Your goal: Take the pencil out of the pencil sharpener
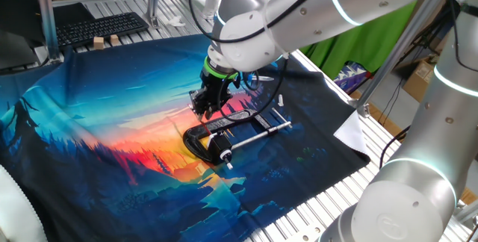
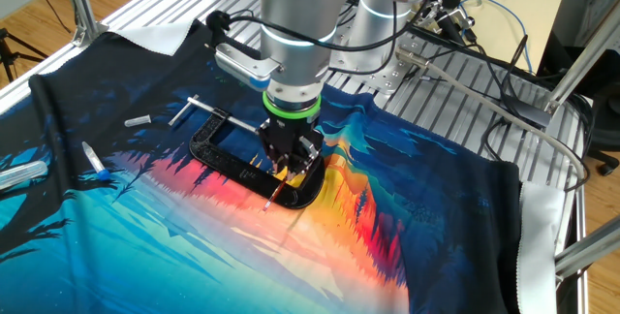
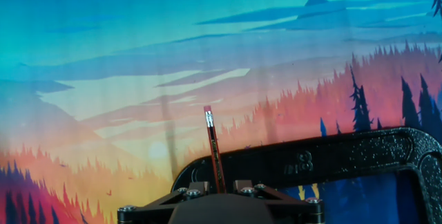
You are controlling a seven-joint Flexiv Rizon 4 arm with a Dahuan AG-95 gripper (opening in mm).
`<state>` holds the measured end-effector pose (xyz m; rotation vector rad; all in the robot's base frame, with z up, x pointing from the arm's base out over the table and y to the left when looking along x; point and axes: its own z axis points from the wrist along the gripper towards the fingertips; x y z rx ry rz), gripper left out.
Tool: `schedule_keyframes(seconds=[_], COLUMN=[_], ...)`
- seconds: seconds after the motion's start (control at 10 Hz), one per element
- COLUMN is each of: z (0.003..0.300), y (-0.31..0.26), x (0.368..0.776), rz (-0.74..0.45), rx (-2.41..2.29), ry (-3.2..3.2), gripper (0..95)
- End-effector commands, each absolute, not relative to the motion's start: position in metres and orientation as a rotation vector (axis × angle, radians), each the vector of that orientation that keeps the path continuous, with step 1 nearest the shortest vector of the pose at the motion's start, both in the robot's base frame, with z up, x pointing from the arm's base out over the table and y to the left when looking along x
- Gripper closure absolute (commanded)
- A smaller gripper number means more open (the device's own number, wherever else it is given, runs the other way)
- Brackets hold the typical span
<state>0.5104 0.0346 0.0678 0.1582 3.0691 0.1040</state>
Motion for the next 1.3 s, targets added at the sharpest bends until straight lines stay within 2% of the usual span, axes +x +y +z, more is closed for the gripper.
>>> schedule_keyframes(seconds=[0.1,1.0,1.1,1.3], z=[0.0653,0.0574,0.0570,0.0563], y=[0.0350,0.0366,0.0366,0.0365], x=[0.5097,0.5110,0.5110,0.5111], rz=[0.107,0.113,0.113,0.107], rx=[0.164,0.161,0.147,0.137], ry=[3.071,3.059,3.058,3.059], gripper=[76.0,76.0,95.0,95.0])
